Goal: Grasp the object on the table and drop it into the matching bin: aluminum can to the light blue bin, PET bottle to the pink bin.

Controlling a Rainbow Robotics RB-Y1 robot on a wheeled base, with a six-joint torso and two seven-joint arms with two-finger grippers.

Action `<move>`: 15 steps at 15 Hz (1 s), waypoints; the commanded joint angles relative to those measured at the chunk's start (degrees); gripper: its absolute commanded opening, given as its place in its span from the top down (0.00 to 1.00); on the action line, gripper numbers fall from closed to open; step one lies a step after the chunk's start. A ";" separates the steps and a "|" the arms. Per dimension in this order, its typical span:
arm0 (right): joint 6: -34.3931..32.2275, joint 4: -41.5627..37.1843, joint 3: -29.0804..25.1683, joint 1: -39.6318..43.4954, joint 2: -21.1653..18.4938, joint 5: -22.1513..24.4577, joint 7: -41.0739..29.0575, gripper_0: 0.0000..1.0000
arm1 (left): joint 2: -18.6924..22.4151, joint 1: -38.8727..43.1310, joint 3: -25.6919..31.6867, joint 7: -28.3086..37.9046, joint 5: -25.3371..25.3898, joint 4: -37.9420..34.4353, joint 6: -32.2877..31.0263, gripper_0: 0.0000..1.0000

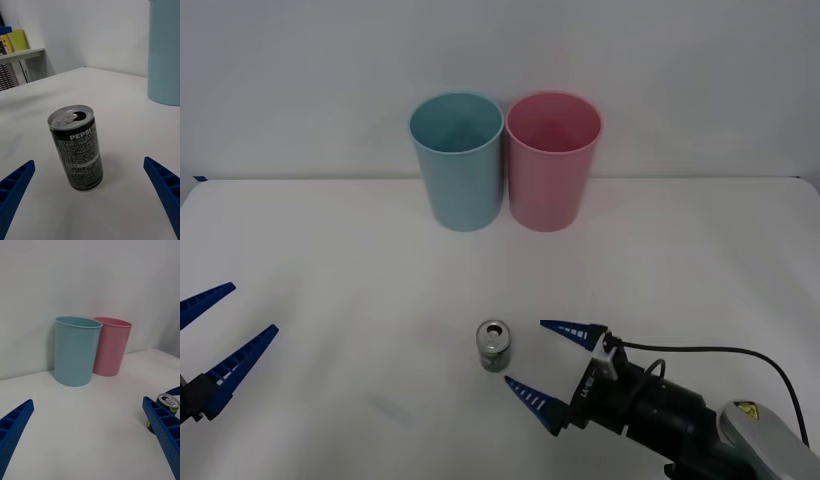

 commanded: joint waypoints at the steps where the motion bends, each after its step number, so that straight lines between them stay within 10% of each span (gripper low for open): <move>1: 3.74 0.00 2.30 -0.88 0.97 0.73 0.24 0.00 | 0.00 0.00 0.00 0.00 0.00 0.00 0.00 0.00; 15: 15.60 0.00 10.65 -4.57 2.73 0.73 1.21 0.00 | 0.00 0.00 0.00 0.00 0.00 0.00 0.00 0.00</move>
